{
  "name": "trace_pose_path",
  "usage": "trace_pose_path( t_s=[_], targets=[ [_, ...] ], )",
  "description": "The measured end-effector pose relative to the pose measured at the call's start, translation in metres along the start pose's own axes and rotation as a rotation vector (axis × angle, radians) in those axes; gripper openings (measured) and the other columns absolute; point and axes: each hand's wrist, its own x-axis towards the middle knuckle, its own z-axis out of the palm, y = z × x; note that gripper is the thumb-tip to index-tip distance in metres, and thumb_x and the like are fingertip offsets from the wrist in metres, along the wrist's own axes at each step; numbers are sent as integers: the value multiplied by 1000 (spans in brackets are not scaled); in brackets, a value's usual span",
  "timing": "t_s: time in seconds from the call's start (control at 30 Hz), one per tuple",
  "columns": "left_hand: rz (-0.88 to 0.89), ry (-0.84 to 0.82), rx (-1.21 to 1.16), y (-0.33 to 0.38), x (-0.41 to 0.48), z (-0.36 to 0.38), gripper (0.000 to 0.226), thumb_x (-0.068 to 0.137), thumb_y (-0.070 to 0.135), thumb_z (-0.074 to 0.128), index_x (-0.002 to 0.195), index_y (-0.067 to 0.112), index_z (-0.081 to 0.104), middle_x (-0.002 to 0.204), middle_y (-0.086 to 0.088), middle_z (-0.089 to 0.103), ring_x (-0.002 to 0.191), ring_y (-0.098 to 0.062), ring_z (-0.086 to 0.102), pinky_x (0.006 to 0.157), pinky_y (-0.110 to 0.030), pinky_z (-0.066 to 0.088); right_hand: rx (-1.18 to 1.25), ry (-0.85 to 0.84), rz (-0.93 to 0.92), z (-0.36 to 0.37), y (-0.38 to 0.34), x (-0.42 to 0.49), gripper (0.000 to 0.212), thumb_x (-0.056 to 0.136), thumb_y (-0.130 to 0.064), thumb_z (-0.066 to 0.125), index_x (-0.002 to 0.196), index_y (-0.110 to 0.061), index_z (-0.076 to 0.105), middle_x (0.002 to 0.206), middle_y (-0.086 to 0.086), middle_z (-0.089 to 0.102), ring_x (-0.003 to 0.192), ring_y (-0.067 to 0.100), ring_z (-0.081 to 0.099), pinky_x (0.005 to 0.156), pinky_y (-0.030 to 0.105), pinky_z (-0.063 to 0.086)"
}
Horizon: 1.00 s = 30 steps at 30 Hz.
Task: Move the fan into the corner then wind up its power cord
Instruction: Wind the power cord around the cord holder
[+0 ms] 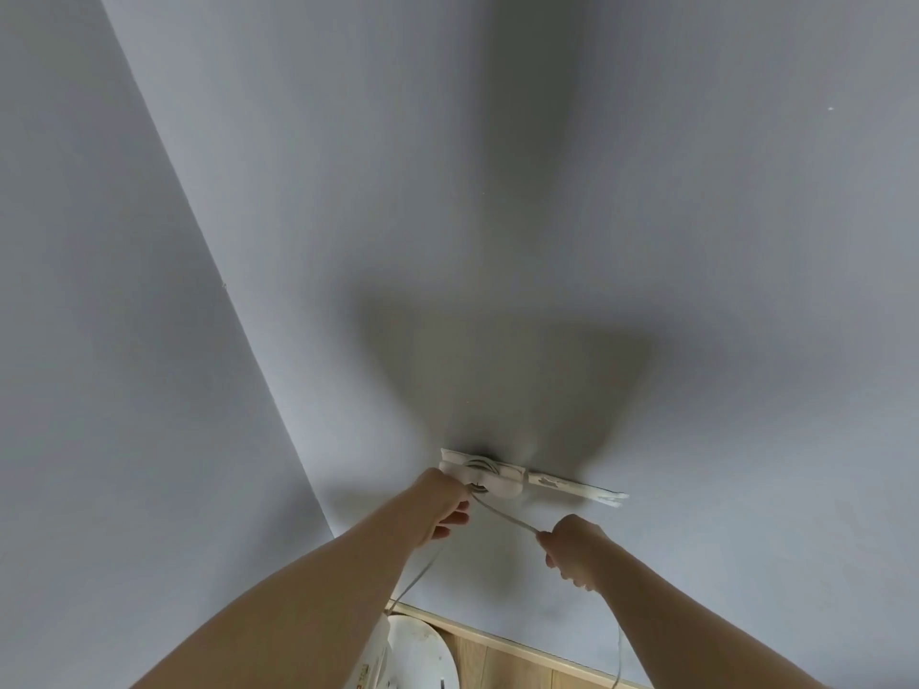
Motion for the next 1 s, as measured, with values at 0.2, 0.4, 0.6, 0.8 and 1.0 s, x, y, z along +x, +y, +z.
trace_pose_path(
  t_s=[0.2, 0.4, 0.6, 0.8, 1.0],
  targets=[
    [88, 159, 100, -5, 3, -2, 23, 94, 13, 44, 109, 2, 57, 98, -10, 63, 89, -22, 63, 72, -30, 50, -61, 94, 43, -8, 17, -5, 52, 94, -51, 36, 58, -16, 53, 59, -7, 59, 55, 9, 52, 70, 25, 44],
    [356, 369, 415, -6, -4, -11, 37, 93, 4, 35, 122, 12, 56, 124, -12, 54, 109, -29, 58, 83, -29, 45, -86, 39, 94, -12, 7, 0, 19, 93, -12, 44, 87, -10, 63, 106, 6, 71, 82, 19, 62, 73, 26, 43],
    [580, 189, 630, 0, -12, -5, 38, 93, 8, 39, 119, 23, 63, 125, -7, 51, 111, -26, 57, 95, -29, 47, -13, 203, 90, -18, 4, -7, 26, 92, -2, 33, 98, -8, 59, 91, 4, 60, 103, 24, 60, 79, 27, 42],
    [612, 76, 913, 2, -7, 4, 48, 94, 13, 40, 136, 34, 47, 140, -4, 42, 130, -24, 44, 110, -36, 36, 199, 362, 39, -26, -8, -12, 35, 99, -15, 31, 123, -6, 54, 122, 12, 62, 111, 30, 60, 91, 35, 49],
    [644, 101, 1009, -2, -5, 2, 55, 91, 6, 38, 138, 35, 44, 141, -1, 40, 129, -23, 44, 112, -31, 30, 458, 393, -30, -33, -24, -4, 29, 98, -19, 33, 97, -2, 57, 97, 17, 60, 83, 31, 53, 72, 32, 43]
  ],
)
